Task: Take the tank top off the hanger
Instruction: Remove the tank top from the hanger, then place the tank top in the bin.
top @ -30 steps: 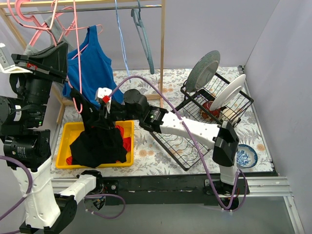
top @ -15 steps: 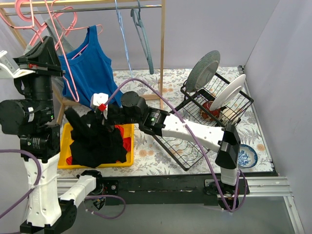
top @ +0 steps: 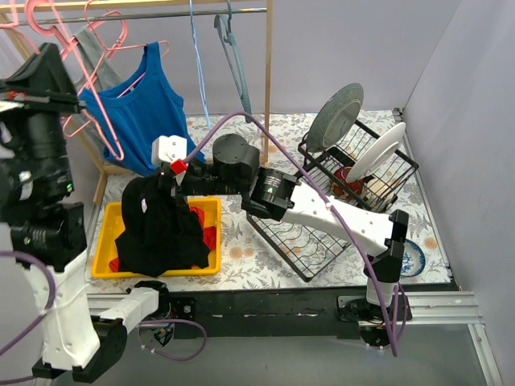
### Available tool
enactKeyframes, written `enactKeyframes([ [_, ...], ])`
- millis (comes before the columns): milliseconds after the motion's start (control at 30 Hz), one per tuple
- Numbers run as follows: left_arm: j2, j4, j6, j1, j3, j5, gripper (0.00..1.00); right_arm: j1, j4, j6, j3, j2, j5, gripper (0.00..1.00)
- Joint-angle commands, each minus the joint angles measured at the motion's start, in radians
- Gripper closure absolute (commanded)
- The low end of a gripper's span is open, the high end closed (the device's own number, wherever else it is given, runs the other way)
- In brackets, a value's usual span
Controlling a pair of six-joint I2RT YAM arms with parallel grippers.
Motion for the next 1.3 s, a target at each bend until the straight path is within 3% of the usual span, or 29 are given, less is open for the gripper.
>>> enactKeyframes([
  [0, -0.074, -0.082, -0.074, -0.002, 0.11, -0.029, 1.0, 0.005, 0.15, -0.009, 0.095, -0.071, -0.025, 0.99],
  [400, -0.125, -0.175, -0.068, -0.002, 0.205, -0.055, 1.0, 0.012, 0.481, 0.04, 0.131, -0.114, -0.153, 0.99],
  [767, -0.127, -0.211, -0.076, -0.004, 0.228, -0.027, 1.0, 0.016, 0.552, 0.035, 0.292, -0.017, -0.133, 0.99],
  [1100, -0.137, -0.246, -0.065, -0.004, 0.243, -0.036, 1.0, 0.016, 0.595, 0.006, 0.071, -0.045, -0.059, 0.99],
  [1267, -0.147, -0.252, -0.068, -0.004, 0.268, -0.033, 1.0, 0.015, 0.554, -0.037, 0.076, 0.023, -0.007, 0.99],
])
